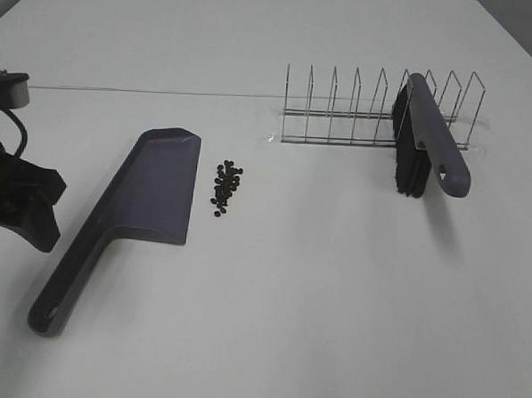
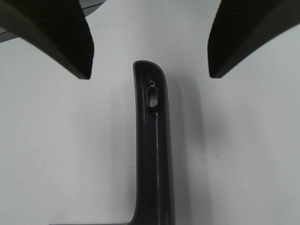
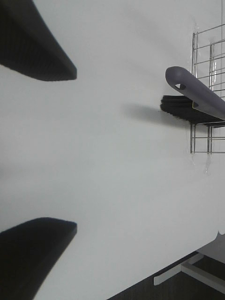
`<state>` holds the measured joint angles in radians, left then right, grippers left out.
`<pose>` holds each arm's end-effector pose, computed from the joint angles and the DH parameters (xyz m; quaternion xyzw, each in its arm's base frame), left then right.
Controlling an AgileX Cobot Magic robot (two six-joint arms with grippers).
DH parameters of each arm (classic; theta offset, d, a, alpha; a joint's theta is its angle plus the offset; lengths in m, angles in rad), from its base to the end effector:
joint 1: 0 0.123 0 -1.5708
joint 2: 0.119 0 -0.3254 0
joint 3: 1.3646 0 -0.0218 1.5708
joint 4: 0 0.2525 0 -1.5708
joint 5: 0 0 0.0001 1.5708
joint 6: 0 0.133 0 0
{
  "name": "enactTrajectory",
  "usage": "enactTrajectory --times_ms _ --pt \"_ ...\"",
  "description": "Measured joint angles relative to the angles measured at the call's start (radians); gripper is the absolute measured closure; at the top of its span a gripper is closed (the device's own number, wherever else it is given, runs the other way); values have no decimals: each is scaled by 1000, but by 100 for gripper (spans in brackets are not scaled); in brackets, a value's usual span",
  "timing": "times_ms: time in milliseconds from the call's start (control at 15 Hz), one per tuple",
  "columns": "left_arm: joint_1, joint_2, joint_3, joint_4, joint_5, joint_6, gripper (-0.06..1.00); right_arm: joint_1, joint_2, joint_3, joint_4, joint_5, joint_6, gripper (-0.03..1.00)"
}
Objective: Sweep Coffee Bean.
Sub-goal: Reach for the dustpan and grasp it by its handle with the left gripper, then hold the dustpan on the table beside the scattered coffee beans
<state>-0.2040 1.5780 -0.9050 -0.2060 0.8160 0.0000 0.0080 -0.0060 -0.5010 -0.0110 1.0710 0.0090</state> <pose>0.2768 -0.0775 0.1950 0.0374 0.9925 -0.0887 0.0753 -0.0082 -0.0014 0.2580 0.0007 0.8541 -0.0011 0.5201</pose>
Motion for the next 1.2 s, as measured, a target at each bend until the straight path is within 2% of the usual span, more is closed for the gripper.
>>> enactTrajectory --times_ms 200,467,600,800,1200 --pt "-47 63 0 94 -73 -82 28 0 0 0 0 0 0 21" --pt "-90 129 0 97 -139 -94 28 0 0 0 0 0 0 21" --pt "-92 158 0 105 -163 -98 28 0 0 0 0 0 0 21" --pt "-92 222 -1 113 -276 -98 28 0 0 0 0 0 0 21" --pt "-92 332 -2 117 -400 -98 28 0 0 0 0 0 0 21"
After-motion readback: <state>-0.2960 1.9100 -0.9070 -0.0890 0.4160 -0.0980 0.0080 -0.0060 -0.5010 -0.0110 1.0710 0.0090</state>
